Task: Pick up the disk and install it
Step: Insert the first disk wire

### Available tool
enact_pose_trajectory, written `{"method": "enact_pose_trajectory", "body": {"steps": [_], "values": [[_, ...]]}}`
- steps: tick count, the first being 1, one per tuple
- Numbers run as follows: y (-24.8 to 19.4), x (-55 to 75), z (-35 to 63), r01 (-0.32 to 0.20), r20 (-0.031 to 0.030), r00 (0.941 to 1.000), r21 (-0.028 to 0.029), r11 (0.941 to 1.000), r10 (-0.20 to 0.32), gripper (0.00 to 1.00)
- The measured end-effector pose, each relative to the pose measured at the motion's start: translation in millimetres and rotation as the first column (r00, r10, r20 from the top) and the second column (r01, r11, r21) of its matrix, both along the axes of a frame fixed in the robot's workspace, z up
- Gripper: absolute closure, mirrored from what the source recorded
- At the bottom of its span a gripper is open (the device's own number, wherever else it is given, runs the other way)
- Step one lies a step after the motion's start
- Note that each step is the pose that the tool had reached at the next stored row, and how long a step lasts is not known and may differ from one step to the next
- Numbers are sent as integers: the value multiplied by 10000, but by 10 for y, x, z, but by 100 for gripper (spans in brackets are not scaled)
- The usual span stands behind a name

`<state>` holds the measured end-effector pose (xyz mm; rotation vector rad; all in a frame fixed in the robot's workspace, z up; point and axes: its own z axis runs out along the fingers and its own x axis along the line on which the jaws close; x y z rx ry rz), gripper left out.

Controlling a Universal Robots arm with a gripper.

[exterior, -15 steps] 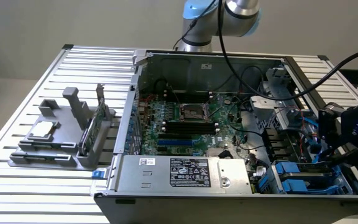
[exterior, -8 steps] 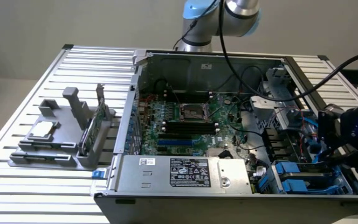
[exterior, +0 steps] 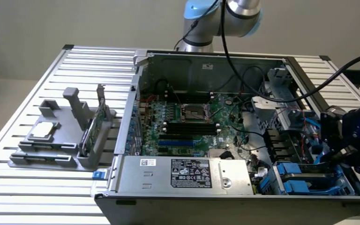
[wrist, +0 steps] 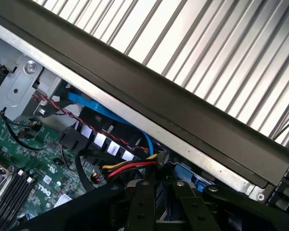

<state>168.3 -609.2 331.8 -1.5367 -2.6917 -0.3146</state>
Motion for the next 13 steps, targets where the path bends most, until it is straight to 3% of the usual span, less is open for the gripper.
{"method": "enact_pose_trajectory", "body": {"steps": [2,7,13], "values": [[0,0,13,86,-30,10000,17,10000,-86,82],[1,-3,42,189,-129,9997,124,9997,-188,82],[-1,-15,41,292,-143,9995,127,9995,-291,82]]}}
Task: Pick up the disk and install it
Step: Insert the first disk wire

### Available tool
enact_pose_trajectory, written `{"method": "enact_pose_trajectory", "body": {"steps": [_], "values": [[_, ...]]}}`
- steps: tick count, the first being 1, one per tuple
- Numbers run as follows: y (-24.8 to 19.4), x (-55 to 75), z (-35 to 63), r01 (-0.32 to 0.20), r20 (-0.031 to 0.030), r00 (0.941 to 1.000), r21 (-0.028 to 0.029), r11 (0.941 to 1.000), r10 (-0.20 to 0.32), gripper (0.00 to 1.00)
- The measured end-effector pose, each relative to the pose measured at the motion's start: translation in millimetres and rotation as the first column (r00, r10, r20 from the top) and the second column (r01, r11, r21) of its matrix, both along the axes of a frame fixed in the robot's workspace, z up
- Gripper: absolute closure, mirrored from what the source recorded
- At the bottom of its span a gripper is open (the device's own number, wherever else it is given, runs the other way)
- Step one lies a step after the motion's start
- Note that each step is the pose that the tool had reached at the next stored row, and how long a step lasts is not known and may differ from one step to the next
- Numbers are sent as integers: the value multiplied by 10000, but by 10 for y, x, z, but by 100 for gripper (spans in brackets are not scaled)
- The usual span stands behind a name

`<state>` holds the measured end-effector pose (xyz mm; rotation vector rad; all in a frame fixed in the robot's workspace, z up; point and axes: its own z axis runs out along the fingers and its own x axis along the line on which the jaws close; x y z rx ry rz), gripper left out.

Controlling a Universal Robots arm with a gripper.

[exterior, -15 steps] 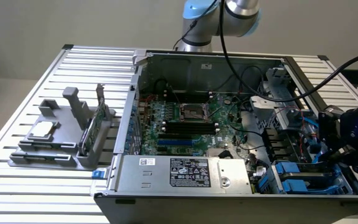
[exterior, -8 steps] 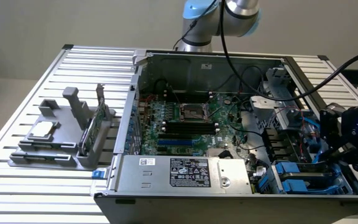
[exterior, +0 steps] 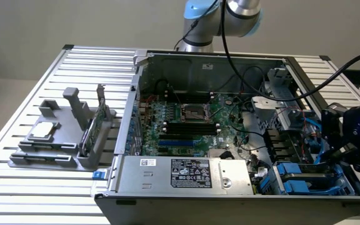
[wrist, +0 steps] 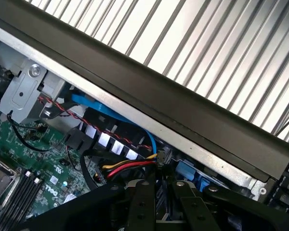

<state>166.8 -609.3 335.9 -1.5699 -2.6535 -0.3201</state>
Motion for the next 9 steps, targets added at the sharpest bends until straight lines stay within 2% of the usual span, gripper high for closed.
{"method": "enact_pose_trajectory", "body": {"steps": [3,5,9], "values": [[0,-7,1,199,-14,9998,5,9998,-199,82],[0,-10,2,322,-36,9995,28,9995,-322,82],[-1,-23,14,422,-131,9990,177,9990,-419,82]]}}
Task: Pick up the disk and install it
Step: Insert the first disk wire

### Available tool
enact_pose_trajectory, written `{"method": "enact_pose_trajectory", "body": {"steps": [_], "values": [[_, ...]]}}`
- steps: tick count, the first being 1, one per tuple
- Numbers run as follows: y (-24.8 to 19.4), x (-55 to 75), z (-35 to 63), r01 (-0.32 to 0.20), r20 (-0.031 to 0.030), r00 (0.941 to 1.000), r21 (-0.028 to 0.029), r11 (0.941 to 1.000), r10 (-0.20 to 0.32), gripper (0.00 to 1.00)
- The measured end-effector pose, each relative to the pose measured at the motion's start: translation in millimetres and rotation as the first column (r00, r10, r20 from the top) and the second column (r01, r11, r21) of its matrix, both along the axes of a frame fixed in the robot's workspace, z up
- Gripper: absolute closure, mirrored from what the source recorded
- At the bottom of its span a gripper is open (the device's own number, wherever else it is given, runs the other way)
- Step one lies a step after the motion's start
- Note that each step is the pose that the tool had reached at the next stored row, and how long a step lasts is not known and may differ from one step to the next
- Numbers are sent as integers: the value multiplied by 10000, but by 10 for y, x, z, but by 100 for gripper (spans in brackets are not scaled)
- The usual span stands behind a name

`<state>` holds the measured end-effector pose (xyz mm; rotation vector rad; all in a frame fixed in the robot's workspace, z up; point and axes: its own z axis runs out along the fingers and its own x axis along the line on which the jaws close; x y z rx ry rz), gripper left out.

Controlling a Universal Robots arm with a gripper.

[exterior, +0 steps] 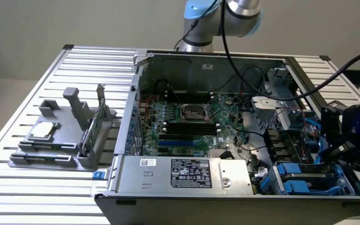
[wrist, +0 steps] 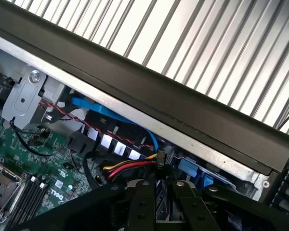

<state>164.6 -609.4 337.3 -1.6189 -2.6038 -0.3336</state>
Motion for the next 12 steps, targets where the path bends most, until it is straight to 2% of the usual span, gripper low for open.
{"method": "enact_pose_trajectory", "body": {"steps": [2,4,12], "values": [[0,-7,4,24,-53,10000,59,10000,-23,82],[0,-21,4,45,-96,9999,90,9999,-44,82],[-1,-163,4,71,-139,9999,93,9999,-70,82]]}}
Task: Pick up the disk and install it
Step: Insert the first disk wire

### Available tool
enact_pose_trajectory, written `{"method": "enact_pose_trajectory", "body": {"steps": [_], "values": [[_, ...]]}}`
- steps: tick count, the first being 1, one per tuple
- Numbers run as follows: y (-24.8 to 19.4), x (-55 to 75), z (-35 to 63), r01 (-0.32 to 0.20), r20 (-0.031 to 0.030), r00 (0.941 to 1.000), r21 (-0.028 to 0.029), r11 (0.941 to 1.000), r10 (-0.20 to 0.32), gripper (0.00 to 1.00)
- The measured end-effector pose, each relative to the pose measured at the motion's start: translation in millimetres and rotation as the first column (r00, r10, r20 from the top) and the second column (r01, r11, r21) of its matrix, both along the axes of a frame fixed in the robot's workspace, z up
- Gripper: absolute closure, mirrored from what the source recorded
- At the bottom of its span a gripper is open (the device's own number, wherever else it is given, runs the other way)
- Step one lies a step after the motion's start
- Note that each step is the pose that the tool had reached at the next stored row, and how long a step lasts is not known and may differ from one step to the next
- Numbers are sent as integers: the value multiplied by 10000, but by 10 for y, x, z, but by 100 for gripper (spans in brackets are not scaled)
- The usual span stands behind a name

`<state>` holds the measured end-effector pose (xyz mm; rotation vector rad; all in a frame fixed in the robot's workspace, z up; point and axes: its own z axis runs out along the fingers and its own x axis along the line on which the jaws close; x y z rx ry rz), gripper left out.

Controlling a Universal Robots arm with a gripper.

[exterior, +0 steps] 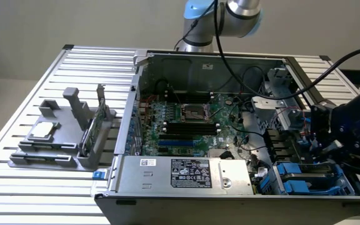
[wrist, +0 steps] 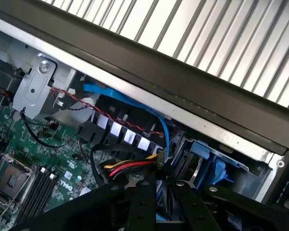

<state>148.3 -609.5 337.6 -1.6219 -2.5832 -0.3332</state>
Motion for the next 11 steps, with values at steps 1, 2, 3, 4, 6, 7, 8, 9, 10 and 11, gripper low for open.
{"method": "enact_pose_trajectory", "body": {"steps": [1,2,3,4,6,7,8,9,10,11], "values": [[0,-4,0,25,-4,10000,-1,10000,-25,82],[0,-4,0,71,-7,10000,-1,10000,-71,82],[0,-4,1,128,-10,9999,-2,9999,-128,82],[0,-5,0,197,-12,9998,-1,9998,-197,82],[0,-6,1,339,-18,9994,-2,9994,-339,82],[0,-6,1,417,-22,9991,-2,9991,-417,82],[0,-6,1,495,-27,9988,-2,9988,-495,82],[0,-6,1,566,-34,9984,-3,9984,-566,82],[0,-6,1,637,-42,9980,-3,9980,-638,82],[0,-6,1,704,-50,9975,-3,9975,-704,82]]}}
